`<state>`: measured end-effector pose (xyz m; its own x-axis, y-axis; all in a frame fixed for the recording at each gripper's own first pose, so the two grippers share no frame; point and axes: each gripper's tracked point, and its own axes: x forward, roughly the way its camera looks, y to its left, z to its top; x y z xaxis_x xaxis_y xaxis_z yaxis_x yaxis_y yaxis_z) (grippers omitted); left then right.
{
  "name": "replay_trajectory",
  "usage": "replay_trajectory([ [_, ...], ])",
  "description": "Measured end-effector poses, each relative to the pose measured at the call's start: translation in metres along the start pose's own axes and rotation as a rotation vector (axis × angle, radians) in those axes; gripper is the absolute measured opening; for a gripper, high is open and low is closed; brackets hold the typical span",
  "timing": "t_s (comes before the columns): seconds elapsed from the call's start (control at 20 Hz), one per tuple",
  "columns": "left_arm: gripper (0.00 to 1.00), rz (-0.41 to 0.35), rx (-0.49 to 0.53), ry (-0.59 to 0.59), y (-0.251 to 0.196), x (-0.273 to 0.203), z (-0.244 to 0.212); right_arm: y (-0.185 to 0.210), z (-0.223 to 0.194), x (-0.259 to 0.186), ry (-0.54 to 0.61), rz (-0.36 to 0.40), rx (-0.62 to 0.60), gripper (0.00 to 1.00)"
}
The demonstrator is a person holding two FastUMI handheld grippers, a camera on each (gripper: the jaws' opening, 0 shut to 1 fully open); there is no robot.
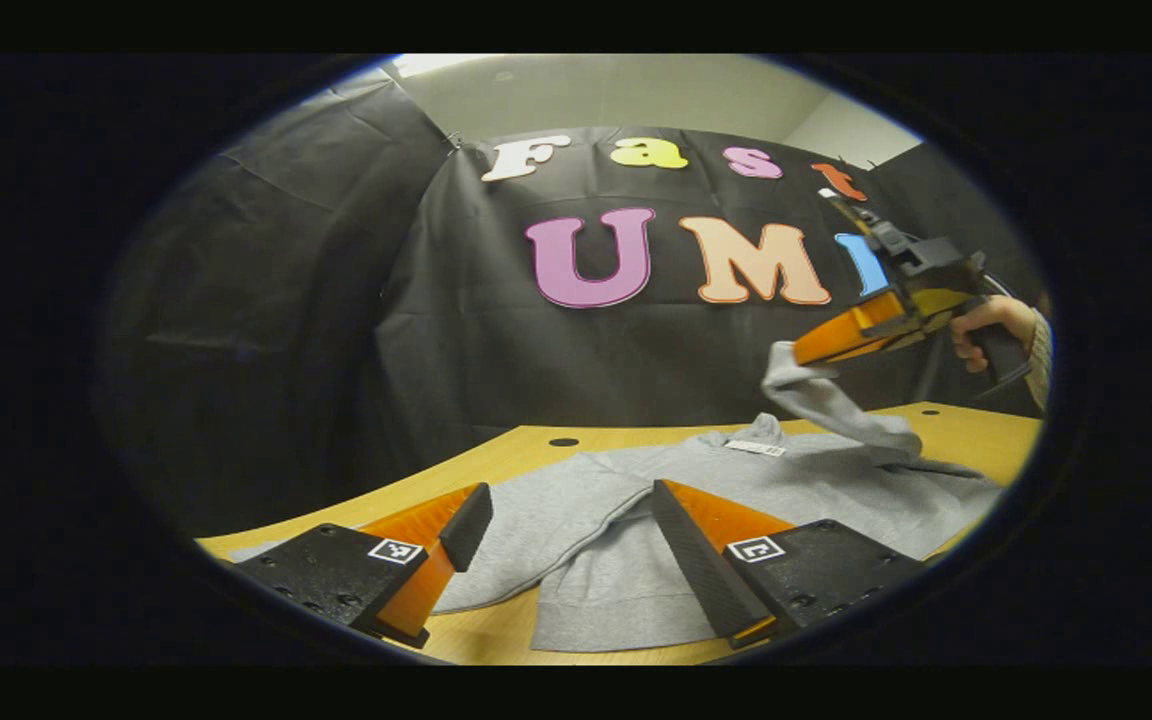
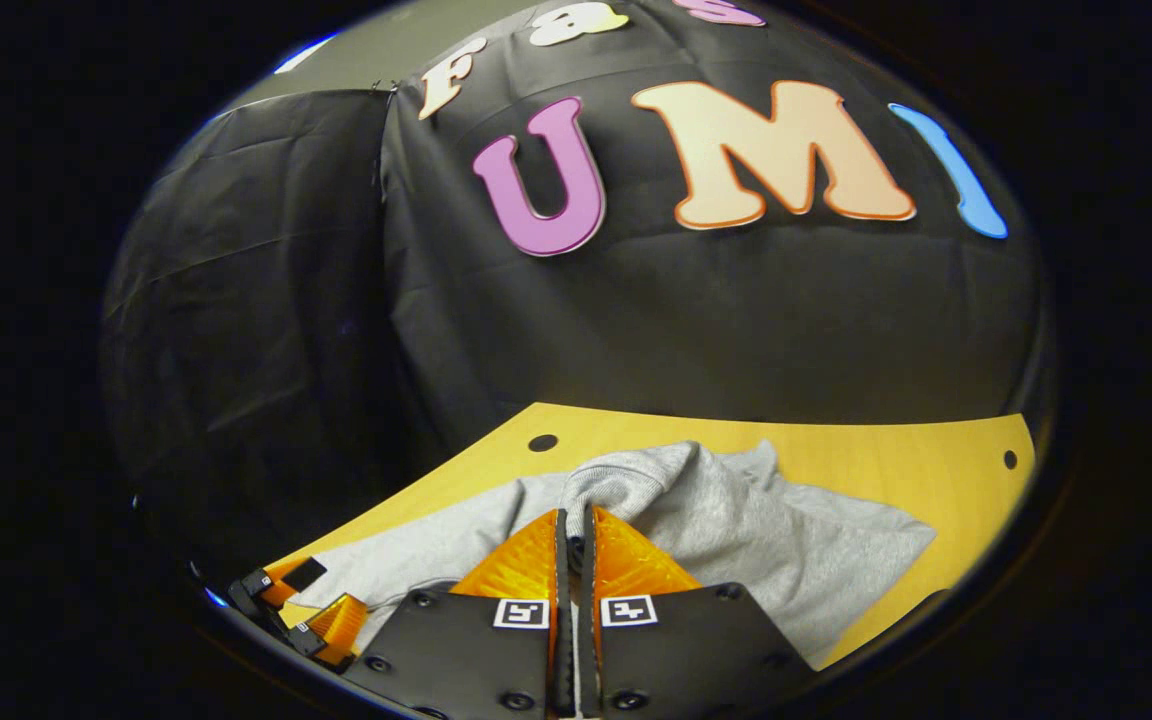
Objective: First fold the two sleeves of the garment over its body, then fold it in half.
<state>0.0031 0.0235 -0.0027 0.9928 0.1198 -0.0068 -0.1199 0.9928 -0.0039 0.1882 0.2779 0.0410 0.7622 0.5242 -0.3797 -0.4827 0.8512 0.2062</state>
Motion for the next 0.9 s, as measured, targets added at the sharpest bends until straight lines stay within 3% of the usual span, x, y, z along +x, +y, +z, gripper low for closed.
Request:
replay_trajectory([
  [0.15, 0.94, -0.001, 0.000, 0.000, 0.000, 0.000, 0.000, 0.028, -0.016, 0.038, 0.037, 0.047, 0.017, 0.05],
  [0.5, 0.94, -0.004, -0.002, 0.002, 0.000, 0.000, 0.000, 0.029, -0.066, 0.107, 0.124, -0.003, 0.021, 0.05],
  [0.65, 0.94, -0.004, -0.001, 0.001, 0.000, 0.000, 0.000, 0.022, -0.077, 0.120, 0.126, -0.038, -0.008, 0.07],
  [0.75, 0.94, -0.004, -0.001, 0.001, 0.000, 0.000, 0.000, 0.027, -0.079, 0.126, 0.123, -0.018, 0.012, 0.10],
  [0.8, 0.94, -0.004, -0.001, 0.001, 0.000, -0.001, 0.000, 0.029, -0.080, 0.128, 0.125, -0.010, 0.023, 0.17],
  [0.85, 0.94, -0.004, -0.001, 0.001, 0.000, -0.001, 0.000, 0.032, -0.079, 0.127, 0.122, -0.003, 0.023, 0.14],
  [0.9, 0.94, -0.004, -0.001, 0.001, 0.000, -0.001, 0.000, 0.033, -0.077, 0.127, 0.117, 0.001, 0.018, 0.31],
])
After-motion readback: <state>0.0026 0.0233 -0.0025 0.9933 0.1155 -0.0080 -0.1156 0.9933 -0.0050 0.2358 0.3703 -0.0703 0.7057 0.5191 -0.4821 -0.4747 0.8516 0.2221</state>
